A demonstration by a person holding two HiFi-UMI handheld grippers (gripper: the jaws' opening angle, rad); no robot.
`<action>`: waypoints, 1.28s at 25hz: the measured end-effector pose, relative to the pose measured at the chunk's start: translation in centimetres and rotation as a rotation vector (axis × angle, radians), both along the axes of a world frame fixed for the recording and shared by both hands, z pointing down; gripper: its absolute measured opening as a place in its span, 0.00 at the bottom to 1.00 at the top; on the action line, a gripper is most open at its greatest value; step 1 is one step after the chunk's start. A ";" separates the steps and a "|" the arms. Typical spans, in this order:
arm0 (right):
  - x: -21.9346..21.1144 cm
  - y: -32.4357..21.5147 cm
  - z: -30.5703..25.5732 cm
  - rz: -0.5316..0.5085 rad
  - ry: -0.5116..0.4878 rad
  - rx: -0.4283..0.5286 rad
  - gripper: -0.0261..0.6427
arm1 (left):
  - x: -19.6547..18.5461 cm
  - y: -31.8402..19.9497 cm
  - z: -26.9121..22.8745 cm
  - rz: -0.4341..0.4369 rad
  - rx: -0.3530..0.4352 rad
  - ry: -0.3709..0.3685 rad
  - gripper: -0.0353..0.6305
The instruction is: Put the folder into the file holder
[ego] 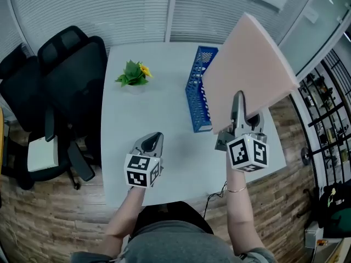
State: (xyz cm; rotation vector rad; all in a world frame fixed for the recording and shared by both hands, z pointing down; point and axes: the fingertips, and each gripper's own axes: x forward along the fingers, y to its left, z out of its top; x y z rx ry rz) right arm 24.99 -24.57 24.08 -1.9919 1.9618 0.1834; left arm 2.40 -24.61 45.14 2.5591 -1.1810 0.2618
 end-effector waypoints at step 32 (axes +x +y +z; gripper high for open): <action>1.3 -9.3 5.0 -0.024 0.068 -0.047 0.29 | -2.8 -2.3 1.4 -0.249 -0.043 -0.014 0.09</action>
